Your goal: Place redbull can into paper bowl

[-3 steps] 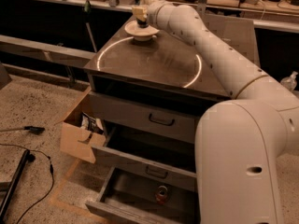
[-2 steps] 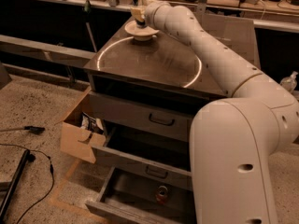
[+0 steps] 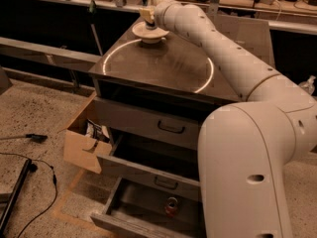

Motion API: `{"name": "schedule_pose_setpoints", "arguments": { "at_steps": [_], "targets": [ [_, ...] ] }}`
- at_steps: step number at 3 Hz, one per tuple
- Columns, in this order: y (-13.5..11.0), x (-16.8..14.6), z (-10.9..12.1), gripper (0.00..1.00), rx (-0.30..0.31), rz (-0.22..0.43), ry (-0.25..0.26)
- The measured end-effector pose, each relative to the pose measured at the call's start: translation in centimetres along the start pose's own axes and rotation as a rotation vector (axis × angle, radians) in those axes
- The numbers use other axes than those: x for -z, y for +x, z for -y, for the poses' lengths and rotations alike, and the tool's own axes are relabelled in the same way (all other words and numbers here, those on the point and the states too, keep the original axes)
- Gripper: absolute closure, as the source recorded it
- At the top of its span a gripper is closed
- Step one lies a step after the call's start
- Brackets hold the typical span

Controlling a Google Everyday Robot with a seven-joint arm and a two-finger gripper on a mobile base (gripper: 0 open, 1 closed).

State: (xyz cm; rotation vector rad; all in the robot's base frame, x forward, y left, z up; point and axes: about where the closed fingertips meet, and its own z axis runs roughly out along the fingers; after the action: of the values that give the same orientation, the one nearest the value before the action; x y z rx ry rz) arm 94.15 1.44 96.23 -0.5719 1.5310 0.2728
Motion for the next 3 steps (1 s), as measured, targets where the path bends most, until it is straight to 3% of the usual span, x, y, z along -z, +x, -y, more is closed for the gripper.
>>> {"name": "schedule_pose_setpoints", "arguments": {
  "at_steps": [1, 2, 3],
  "targets": [
    [0.6, 0.4, -0.5, 0.00, 0.007, -0.023, -0.022],
    [1.0, 0.8, -0.6, 0.00, 0.010, -0.031, -0.028],
    [1.2, 3.2, 1.8, 0.00, 0.020, -0.054, -0.035]
  ]
}}
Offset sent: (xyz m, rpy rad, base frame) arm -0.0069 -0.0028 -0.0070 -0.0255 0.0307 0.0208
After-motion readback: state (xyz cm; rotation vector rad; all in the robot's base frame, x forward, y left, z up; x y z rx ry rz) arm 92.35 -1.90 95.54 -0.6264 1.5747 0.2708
